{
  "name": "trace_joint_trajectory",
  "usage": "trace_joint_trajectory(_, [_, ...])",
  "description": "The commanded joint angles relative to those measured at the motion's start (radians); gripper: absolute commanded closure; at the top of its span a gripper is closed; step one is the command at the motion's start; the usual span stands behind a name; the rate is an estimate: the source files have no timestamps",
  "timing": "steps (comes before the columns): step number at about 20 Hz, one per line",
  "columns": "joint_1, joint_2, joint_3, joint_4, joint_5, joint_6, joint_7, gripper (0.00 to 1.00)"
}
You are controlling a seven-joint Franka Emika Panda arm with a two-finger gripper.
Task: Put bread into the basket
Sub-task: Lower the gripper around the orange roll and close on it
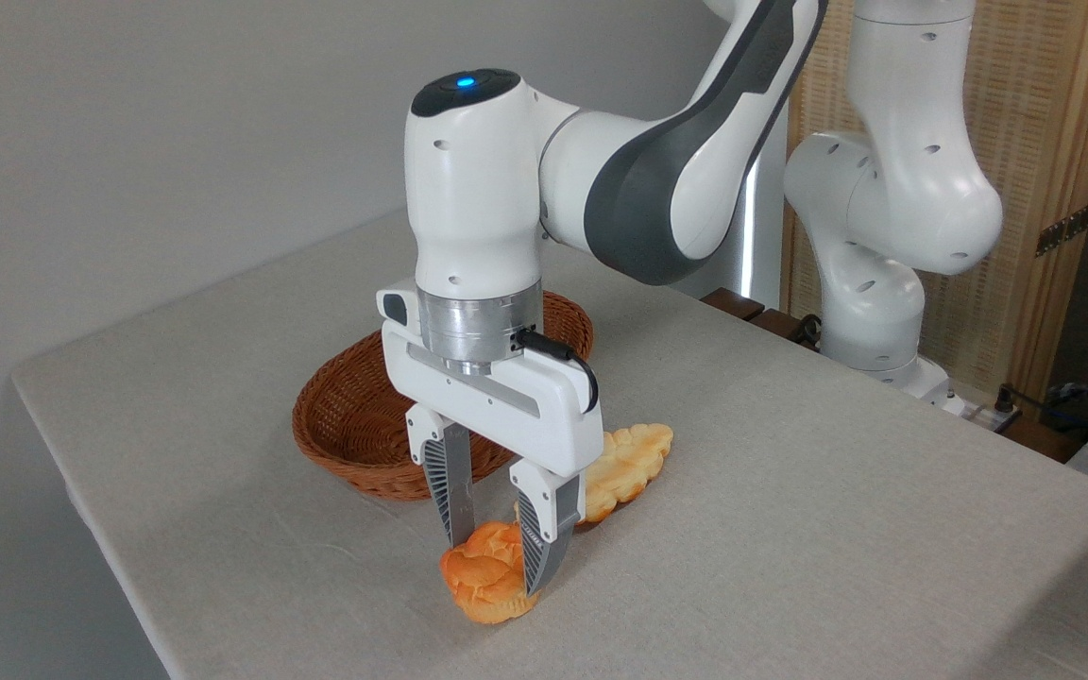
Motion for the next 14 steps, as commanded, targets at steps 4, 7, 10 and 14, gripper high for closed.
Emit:
trace_joint_trajectory(4, [-0.012, 0.014, 0.011, -0.012, 0.013, 0.022, 0.009, 0.00])
trace_joint_trajectory(7, [-0.012, 0.014, 0.010, -0.012, 0.013, 0.022, 0.006, 0.00])
trace_joint_trajectory(10, [-0.013, 0.014, 0.010, -0.012, 0.007, 0.022, 0.008, 0.14])
trace_joint_trajectory(14, [-0.013, 0.022, 0.008, -0.012, 0.005, 0.020, 0.008, 0.57])
